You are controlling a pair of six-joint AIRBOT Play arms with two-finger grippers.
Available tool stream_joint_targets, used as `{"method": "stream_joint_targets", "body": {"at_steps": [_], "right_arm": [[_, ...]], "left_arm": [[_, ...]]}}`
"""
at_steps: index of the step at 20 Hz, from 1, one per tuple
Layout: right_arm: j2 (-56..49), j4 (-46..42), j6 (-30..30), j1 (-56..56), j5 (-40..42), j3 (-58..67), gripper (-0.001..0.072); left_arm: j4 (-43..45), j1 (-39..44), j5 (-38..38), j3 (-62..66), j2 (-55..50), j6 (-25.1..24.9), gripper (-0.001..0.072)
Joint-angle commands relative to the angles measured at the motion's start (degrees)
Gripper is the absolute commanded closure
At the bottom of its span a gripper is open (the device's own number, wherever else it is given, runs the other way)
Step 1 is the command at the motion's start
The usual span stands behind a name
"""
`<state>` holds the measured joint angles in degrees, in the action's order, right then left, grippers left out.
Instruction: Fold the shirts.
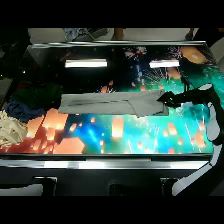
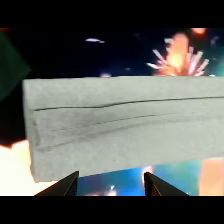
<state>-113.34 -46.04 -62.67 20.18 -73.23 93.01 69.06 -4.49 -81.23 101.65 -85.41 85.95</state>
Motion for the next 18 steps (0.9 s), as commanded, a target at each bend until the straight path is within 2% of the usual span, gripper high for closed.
{"method": "stream_joint_targets", "body": {"at_steps": [1, 2, 3, 4, 5, 7, 12, 15, 18], "right_arm": [[-0.9, 0.7, -4.3, -3.5, 4.1, 0.0, 0.0364], [-0.7, 2.0, -4.2, -3.9, 3.9, 0.0, 0.0677], [-0.2, 3.9, -2.7, -4.0, 2.9, 0.0, 0.0672], [1.1, 5.8, 0.5, -4.0, 2.2, 0.0, 0.0672], [2.9, 6.3, 1.9, -4.0, 1.3, 0.0, 0.0672], [8.1, 5.3, 2.3, -4.0, -1.0, 0.0, 0.0672], [22.8, 0.9, 1.3, -4.0, -9.1, 0.0, 0.0672], [30.0, -2.7, 0.2, -4.0, -14.8, 0.0, 0.0673], [36.1, -4.7, -0.9, -4.0, -18.2, 0.0, 0.0672]], "left_arm": [[0.2, 5.4, 0.1, 0.0, 2.4, -0.7, 0.0203], [0.2, 7.0, 0.2, 0.0, 1.9, -0.7, 0.0205], [0.2, 8.6, 0.2, 0.0, 1.3, -0.7, 0.0268], [0.1, 10.6, 0.6, 0.0, 0.2, -1.2, 0.0497], [-0.1, 12.8, 1.8, 0.0, -1.2, -2.3, 0.0619], [-1.6, 18.0, 6.2, 0.0, -5.4, -2.1, 0.0677], [-10.6, 32.0, 15.3, 0.0, -19.8, -1.4, 0.0678], [-15.8, 35.8, 20.1, 0.0, -25.1, 1.4, 0.0679], [-23.8, 37.3, 25.6, 0.1, -27.9, 1.7, 0.068]]}}
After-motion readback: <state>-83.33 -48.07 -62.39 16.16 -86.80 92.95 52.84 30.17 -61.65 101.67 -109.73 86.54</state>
